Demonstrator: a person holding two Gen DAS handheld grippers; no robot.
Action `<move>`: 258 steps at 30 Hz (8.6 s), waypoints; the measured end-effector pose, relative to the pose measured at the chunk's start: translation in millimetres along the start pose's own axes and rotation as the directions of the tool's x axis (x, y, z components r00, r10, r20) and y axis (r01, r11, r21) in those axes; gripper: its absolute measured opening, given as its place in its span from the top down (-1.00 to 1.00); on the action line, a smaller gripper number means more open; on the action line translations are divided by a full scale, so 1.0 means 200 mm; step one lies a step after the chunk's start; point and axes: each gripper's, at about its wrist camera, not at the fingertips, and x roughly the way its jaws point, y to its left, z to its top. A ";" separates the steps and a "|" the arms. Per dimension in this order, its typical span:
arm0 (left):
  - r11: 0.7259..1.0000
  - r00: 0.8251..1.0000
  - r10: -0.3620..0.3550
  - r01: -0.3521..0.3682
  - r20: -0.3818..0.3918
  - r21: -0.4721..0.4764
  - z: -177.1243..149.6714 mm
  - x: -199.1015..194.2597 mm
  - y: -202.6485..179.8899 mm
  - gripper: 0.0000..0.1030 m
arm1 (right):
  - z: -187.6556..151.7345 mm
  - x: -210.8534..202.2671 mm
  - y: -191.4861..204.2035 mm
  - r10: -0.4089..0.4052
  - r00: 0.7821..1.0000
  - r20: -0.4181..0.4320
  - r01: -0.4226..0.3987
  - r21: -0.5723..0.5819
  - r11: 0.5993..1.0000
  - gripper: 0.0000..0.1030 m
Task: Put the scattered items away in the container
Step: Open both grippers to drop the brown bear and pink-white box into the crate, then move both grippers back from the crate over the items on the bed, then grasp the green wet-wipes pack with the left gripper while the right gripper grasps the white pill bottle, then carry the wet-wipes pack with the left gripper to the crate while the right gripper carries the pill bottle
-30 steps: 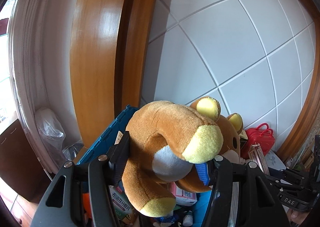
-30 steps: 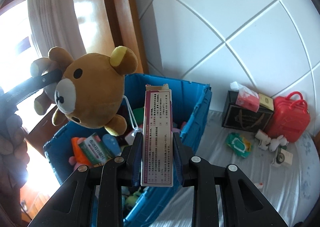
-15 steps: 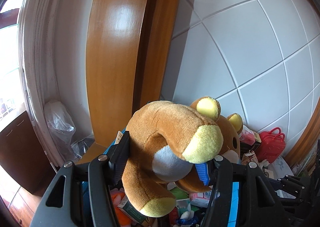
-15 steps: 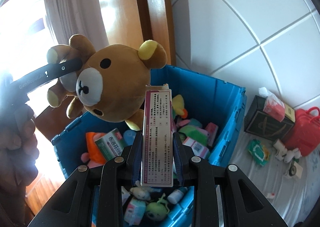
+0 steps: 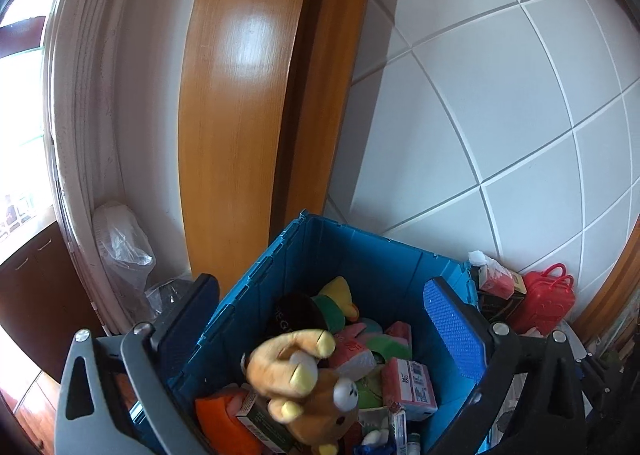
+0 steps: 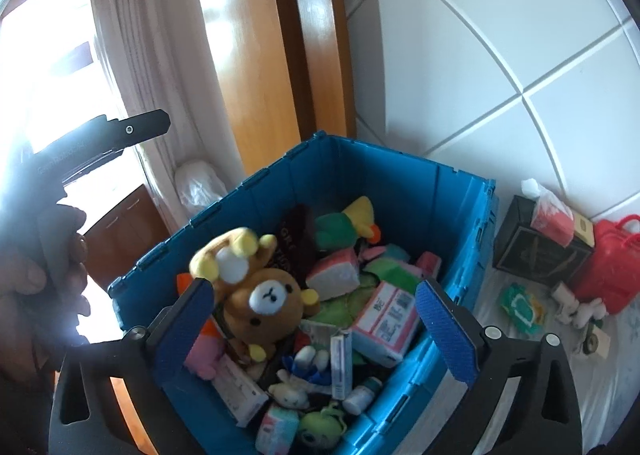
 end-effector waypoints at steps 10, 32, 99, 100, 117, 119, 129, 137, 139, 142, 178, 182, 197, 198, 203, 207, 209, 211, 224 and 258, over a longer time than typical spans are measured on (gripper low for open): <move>0.999 0.999 -0.047 0.047 -0.010 0.003 -0.05 -0.03 -0.12 -1.00 | -0.06 -0.08 -0.11 -0.022 1.000 0.007 0.021 0.040 0.999 -0.99; 0.993 0.996 -0.082 0.085 -0.028 0.086 -0.22 -0.19 -0.72 -1.00 | -0.32 -0.39 -0.48 -0.030 0.999 0.030 0.027 0.089 0.996 -0.99; 0.939 0.890 -0.036 0.185 -0.454 0.290 -1.65 2.17 -2.36 -1.00 | -1.65 0.59 -2.50 -0.266 0.907 -0.326 0.350 0.237 0.906 -0.99; 0.942 0.893 -0.021 0.168 -0.450 0.290 -1.66 2.21 -2.35 -1.00 | -1.65 0.61 -2.50 -0.273 0.905 -0.326 0.356 0.229 0.906 -0.99; 0.952 0.861 -0.201 0.284 -0.468 0.113 -1.74 2.25 -2.33 0.56 | -1.68 0.67 -2.46 -0.344 0.892 -0.293 0.408 0.193 0.893 0.00; 0.945 0.862 -0.216 0.303 -0.459 0.124 -1.72 2.18 -2.34 0.59 | -1.69 0.65 -2.47 -0.345 0.891 -0.294 0.412 0.205 0.888 0.02; 0.937 0.847 -0.282 0.344 -0.450 0.060 -1.72 1.91 -2.31 0.63 | -1.72 0.48 -2.53 -0.344 0.898 -0.275 0.412 0.246 0.878 0.02; 0.932 0.839 -0.306 0.360 -0.450 0.038 -1.77 1.67 -2.23 0.63 | -1.82 0.35 -2.54 -0.325 0.897 -0.298 0.407 0.275 0.871 0.02; 0.932 0.839 -0.304 0.360 -0.451 0.041 -1.78 1.62 -2.22 0.63 | -1.85 0.31 -2.53 -0.325 0.894 -0.309 0.411 0.274 0.870 0.02; 0.931 0.837 -0.309 0.363 -0.452 0.037 -1.77 1.55 -2.20 0.63 | -1.88 0.25 -2.49 -0.326 0.889 -0.321 0.416 0.272 0.868 0.02; 0.861 0.825 -0.430 0.497 -0.366 0.110 -1.27 0.43 -2.13 0.63 | -1.43 -0.82 -1.97 -0.424 0.888 -0.178 0.460 0.339 0.821 0.02; 0.855 0.827 -0.439 0.504 -0.351 0.120 -1.20 0.36 -2.13 0.63 | -1.37 -0.89 -1.94 -0.432 0.888 -0.160 0.460 0.348 0.817 0.02; 0.821 0.837 -0.488 0.537 -0.250 0.195 -0.95 0.04 -2.13 0.63 | -1.16 -1.16 -1.78 -0.444 0.894 -0.058 0.431 0.375 0.821 0.02; 0.820 0.837 -0.488 0.536 -0.248 0.199 -0.95 0.03 -2.13 0.63 | -1.15 -1.18 -1.76 -0.445 0.894 -0.047 0.429 0.376 0.821 0.02; 0.825 0.844 -0.484 0.528 -0.230 0.203 -0.90 -0.03 -2.10 0.63 | -1.10 -1.27 -1.70 -0.449 0.893 -0.018 0.422 0.375 0.825 0.02; 0.831 0.852 -0.482 0.518 -0.203 0.202 -0.85 -0.08 -2.06 0.63 | -1.07 -1.32 -1.65 -0.451 0.893 -0.002 0.421 0.364 0.831 0.02; 0.836 0.857 -0.480 0.512 -0.189 0.199 -0.83 -0.11 -2.02 0.63 | -1.06 -1.34 -1.62 -0.452 0.892 0.006 0.420 0.358 0.834 0.02; 0.841 0.861 -0.477 0.505 -0.176 0.194 -0.80 -0.12 -1.99 0.63 | -1.04 -1.35 -1.60 -0.450 0.893 0.014 0.417 0.353 0.838 0.02; 0.866 0.881 -0.457 0.471 -0.117 0.164 -0.69 -0.19 -1.77 0.63 | -0.94 -1.33 -1.43 -0.429 0.901 0.056 0.390 0.328 0.861 0.02; 0.904 0.911 -0.410 0.411 -0.035 0.113 -0.42 -0.15 -1.11 0.63 | -0.69 -1.01 -1.02 -0.383 0.920 0.080 0.344 0.299 0.890 0.02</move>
